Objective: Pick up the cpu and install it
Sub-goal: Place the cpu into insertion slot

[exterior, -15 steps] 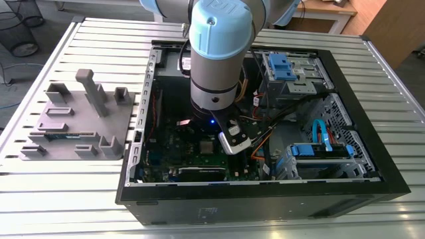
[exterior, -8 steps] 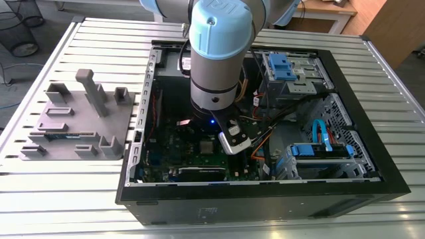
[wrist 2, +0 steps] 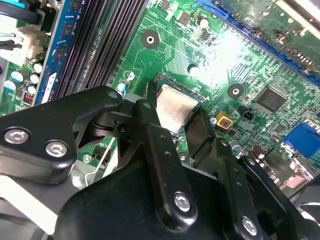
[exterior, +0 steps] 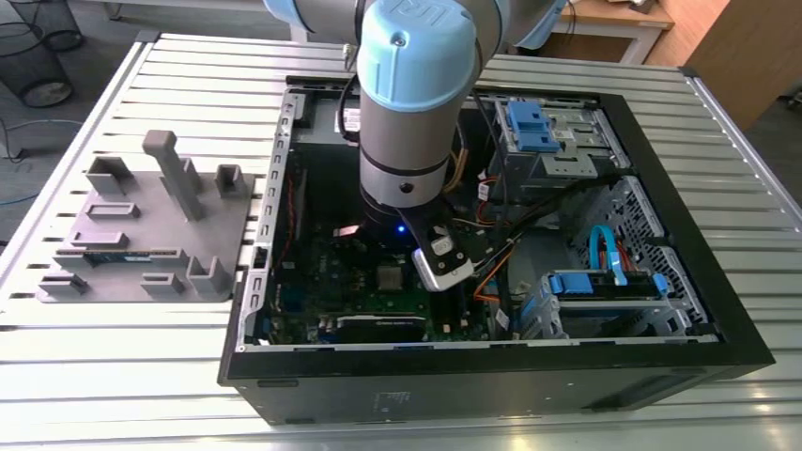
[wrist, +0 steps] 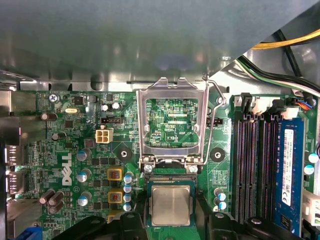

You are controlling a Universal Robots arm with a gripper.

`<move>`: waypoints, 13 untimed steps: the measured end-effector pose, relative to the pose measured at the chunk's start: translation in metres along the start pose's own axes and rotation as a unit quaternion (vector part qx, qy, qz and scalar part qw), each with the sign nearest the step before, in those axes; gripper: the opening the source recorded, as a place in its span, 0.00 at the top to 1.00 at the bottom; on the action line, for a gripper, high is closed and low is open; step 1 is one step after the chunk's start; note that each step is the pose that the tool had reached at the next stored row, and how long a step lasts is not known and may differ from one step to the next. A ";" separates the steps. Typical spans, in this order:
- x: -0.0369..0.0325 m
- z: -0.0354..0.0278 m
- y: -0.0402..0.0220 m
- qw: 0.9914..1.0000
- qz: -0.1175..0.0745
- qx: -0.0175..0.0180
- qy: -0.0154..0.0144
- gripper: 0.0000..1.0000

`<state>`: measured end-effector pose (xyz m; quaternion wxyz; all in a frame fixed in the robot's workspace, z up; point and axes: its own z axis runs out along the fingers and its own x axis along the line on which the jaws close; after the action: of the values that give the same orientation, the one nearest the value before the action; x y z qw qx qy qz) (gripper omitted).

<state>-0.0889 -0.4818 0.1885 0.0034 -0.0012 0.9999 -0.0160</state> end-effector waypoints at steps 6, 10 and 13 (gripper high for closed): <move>0.0000 0.0002 0.0004 1.000 0.003 0.000 0.000 0.53; -0.0005 0.0015 0.0003 1.000 0.011 0.000 0.001 0.53; -0.0008 0.0024 0.0004 1.000 0.019 0.000 0.001 0.53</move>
<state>-0.0881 -0.4815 0.1861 0.0030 0.0174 0.9997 -0.0162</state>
